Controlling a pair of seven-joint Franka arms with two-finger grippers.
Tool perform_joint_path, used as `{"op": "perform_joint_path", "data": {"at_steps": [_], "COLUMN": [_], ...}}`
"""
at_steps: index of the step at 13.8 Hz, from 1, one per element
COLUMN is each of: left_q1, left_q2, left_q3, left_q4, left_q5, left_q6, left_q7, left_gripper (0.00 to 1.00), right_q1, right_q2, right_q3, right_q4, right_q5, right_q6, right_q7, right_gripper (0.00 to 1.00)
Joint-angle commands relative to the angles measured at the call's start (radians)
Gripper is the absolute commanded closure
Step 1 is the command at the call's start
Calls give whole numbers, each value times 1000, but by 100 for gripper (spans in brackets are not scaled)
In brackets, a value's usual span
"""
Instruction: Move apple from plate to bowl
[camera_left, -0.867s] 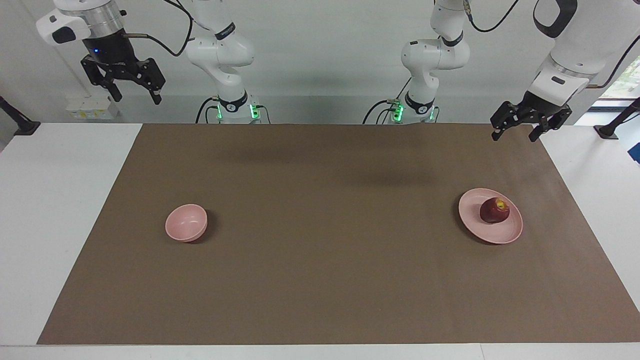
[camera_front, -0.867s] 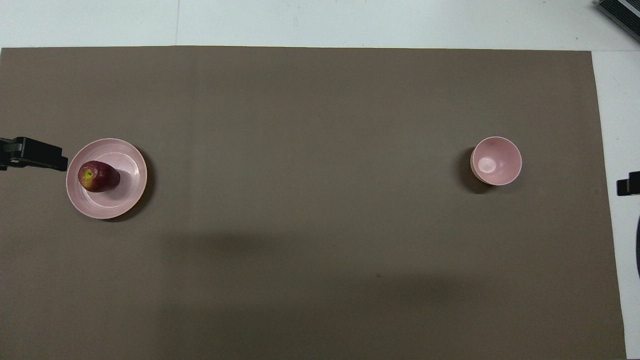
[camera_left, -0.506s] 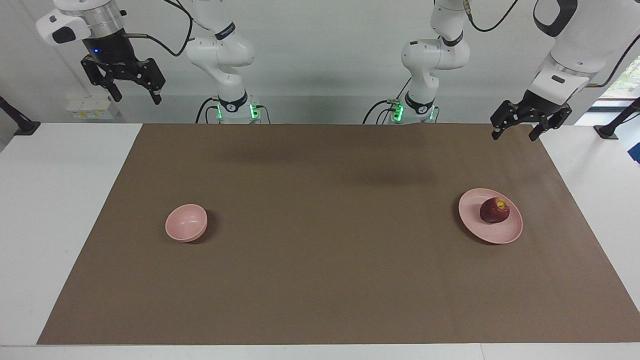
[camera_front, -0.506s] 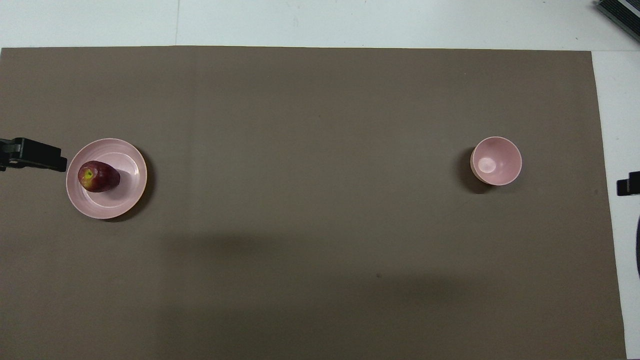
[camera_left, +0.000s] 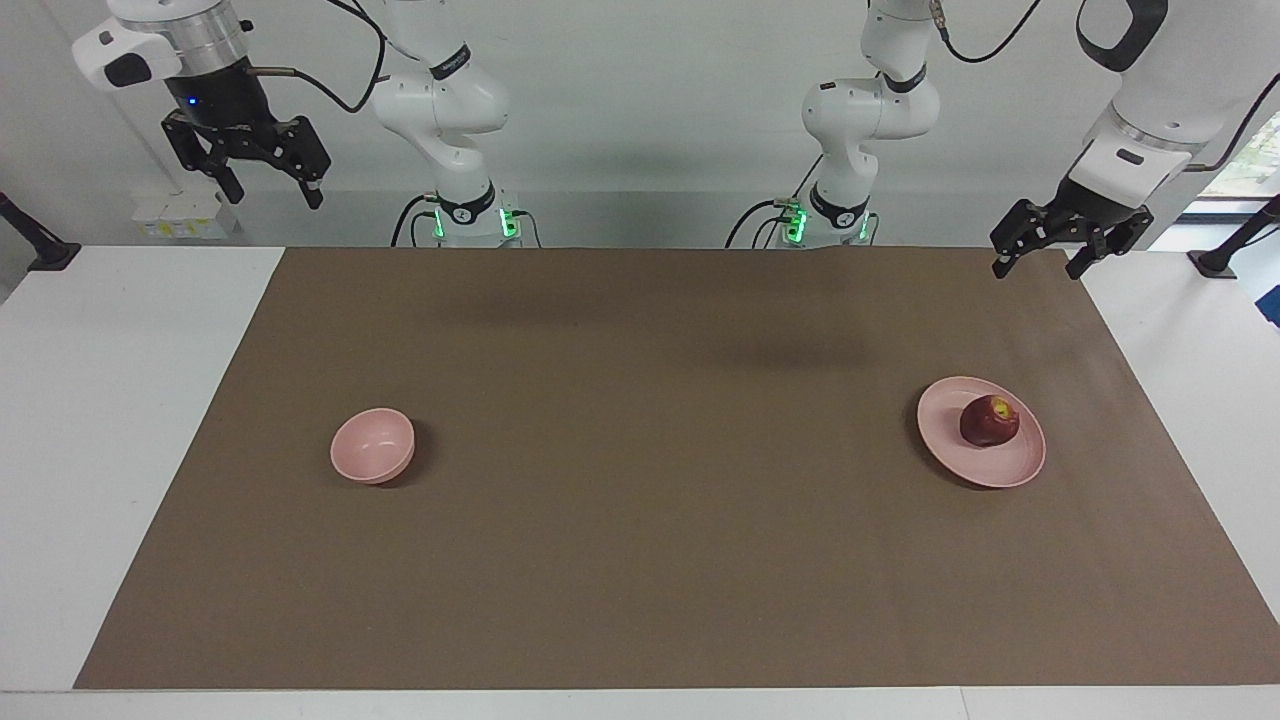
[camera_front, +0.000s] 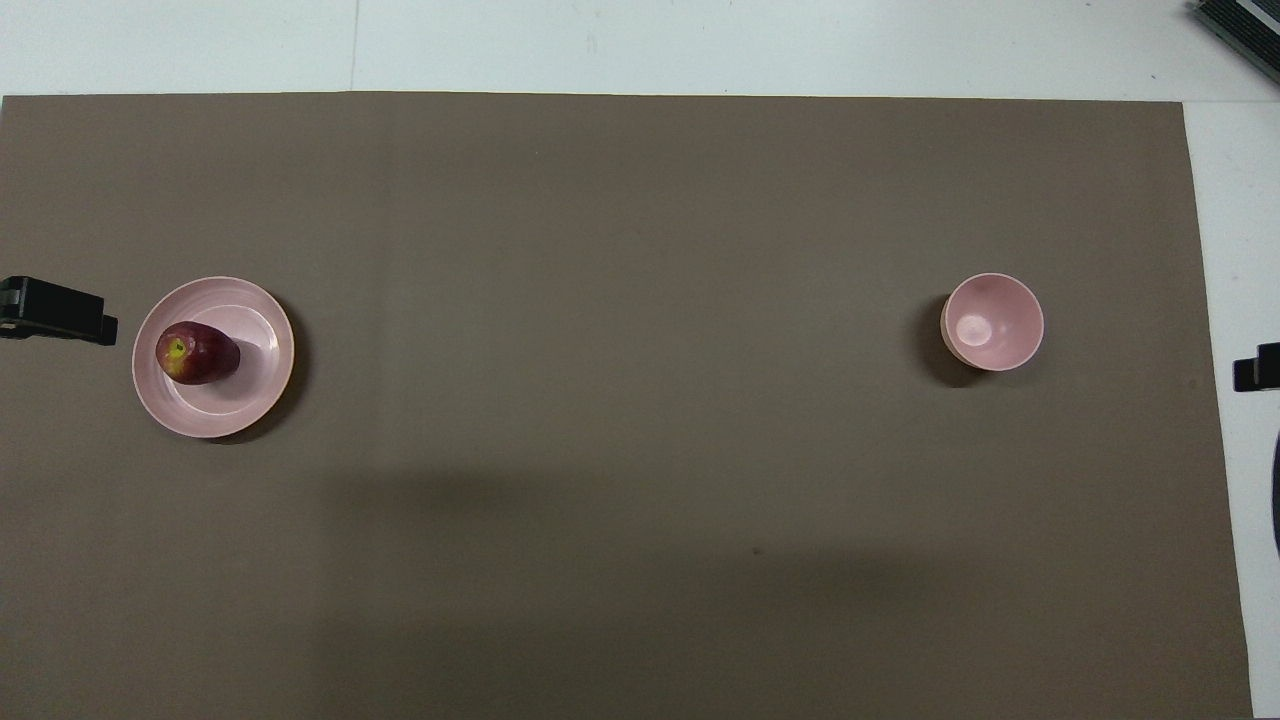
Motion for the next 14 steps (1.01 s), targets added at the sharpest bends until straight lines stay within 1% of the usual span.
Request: {"op": "perform_joint_path", "data": {"at_steps": [1, 4, 8, 10, 14], "left_q1": [4, -9, -4, -1, 13], "left_q2": [-23, -35, -59, -60, -63], "left_q3": [-2, -4, -4, -2, 0], "left_q4": [-11, -28, -85, -140, -256], "left_q5": [3, 3, 1, 1, 1], "left_q6": [-20, -13, 13, 45, 167], "left_q7": [-6, -9, -11, -12, -6], "left_gripper": [0, 0, 0, 0, 0], "right_q1": [-7, -7, -7, -7, -7], "right_q2": [-10, -10, -10, -10, -10], "right_q3": [5, 5, 5, 5, 5], "right_q4": [1, 1, 1, 1, 1], "right_q5": [13, 13, 13, 13, 13], "right_q6": [-17, -17, -17, -17, -17], "right_q7": [16, 15, 16, 16, 16], "right_gripper": [0, 0, 0, 0, 0]}}
